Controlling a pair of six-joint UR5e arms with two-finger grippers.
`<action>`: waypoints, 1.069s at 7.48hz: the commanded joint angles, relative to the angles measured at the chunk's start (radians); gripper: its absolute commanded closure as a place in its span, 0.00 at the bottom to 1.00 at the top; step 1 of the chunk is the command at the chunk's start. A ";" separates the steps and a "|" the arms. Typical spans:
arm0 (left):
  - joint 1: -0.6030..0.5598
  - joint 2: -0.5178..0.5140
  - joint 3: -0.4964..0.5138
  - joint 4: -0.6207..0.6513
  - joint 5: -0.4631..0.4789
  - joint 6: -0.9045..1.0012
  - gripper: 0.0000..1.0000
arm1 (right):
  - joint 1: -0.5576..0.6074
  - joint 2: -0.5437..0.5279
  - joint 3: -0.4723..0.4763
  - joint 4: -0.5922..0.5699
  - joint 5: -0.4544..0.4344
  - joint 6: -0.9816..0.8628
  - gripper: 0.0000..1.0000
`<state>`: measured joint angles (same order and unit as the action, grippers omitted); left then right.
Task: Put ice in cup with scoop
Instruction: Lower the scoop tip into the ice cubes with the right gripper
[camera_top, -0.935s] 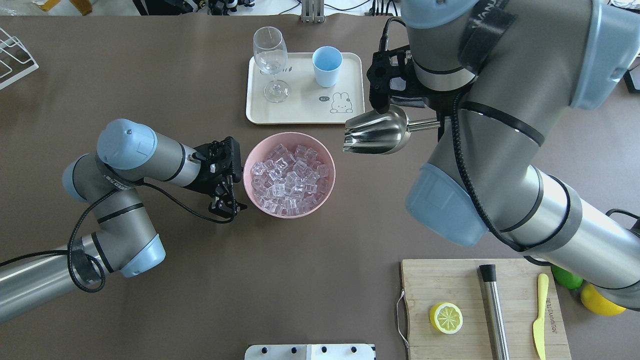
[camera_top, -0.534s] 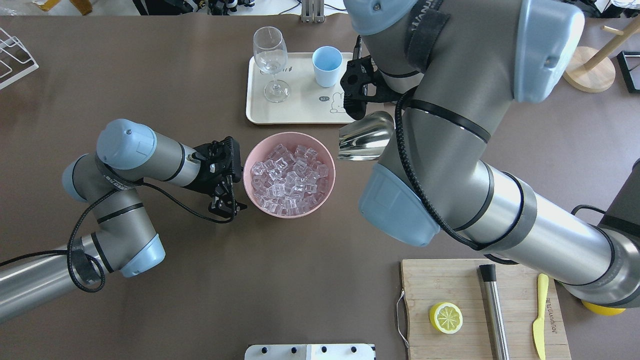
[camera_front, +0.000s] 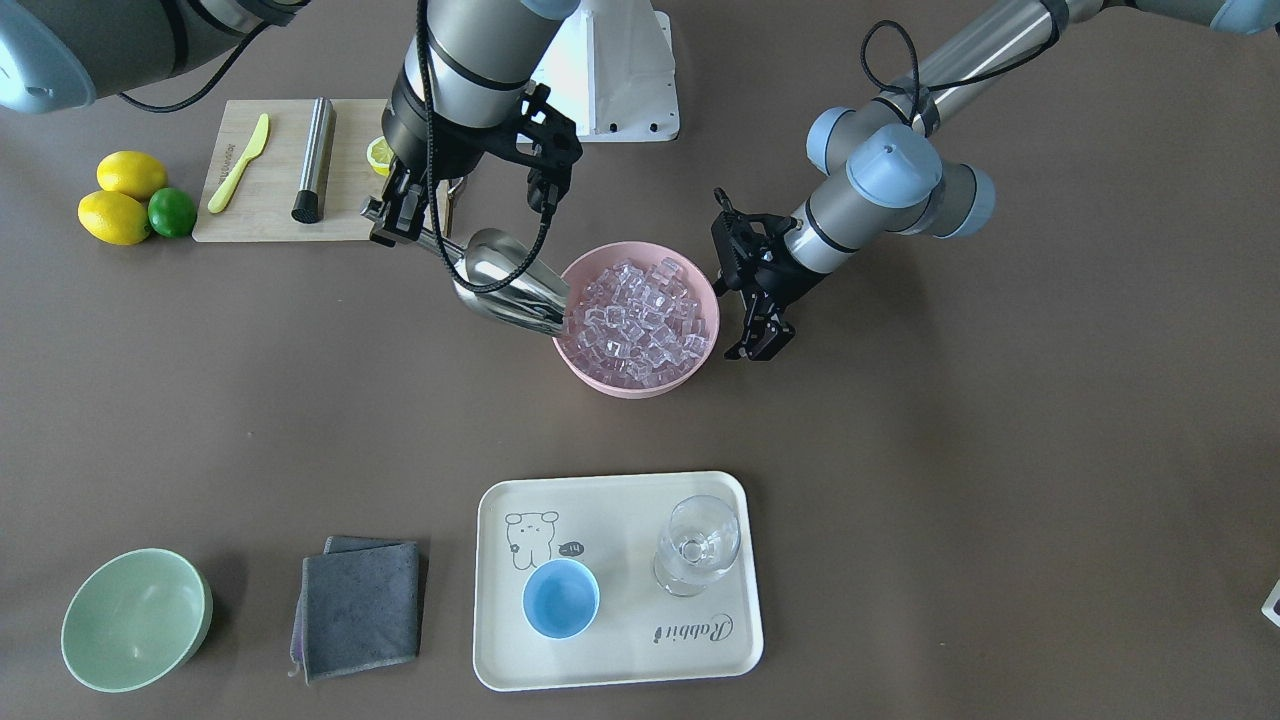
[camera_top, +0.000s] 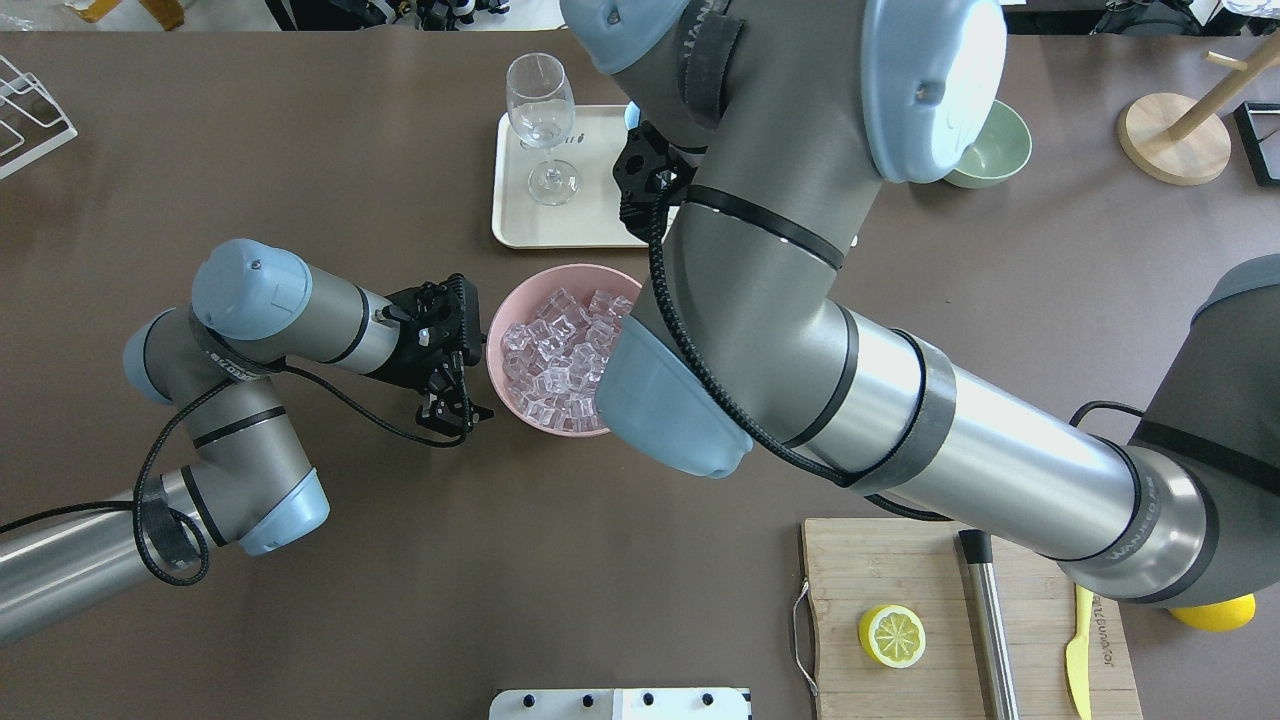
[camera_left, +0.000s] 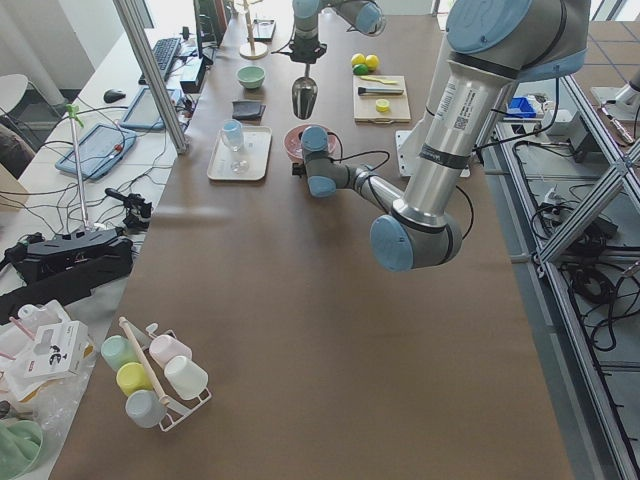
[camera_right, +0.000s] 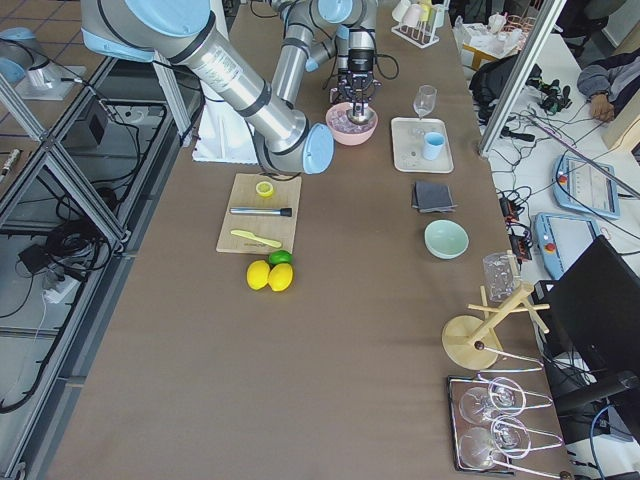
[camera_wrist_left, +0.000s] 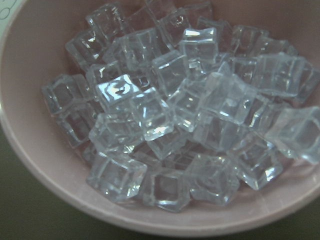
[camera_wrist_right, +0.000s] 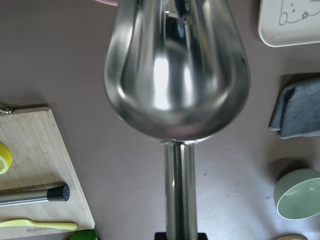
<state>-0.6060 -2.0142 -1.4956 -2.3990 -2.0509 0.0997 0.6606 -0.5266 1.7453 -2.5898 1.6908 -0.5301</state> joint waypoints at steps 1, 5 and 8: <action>0.000 0.000 0.000 0.000 -0.002 0.000 0.01 | -0.033 0.057 -0.093 -0.003 -0.043 0.001 1.00; 0.000 -0.001 0.000 0.000 -0.005 0.000 0.01 | -0.068 0.077 -0.168 0.007 -0.074 0.001 1.00; 0.000 0.002 -0.002 0.000 -0.005 0.002 0.01 | -0.094 0.085 -0.179 0.010 -0.074 0.002 1.00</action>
<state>-0.6054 -2.0137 -1.4964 -2.3991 -2.0555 0.1004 0.5796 -0.4484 1.5708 -2.5810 1.6169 -0.5284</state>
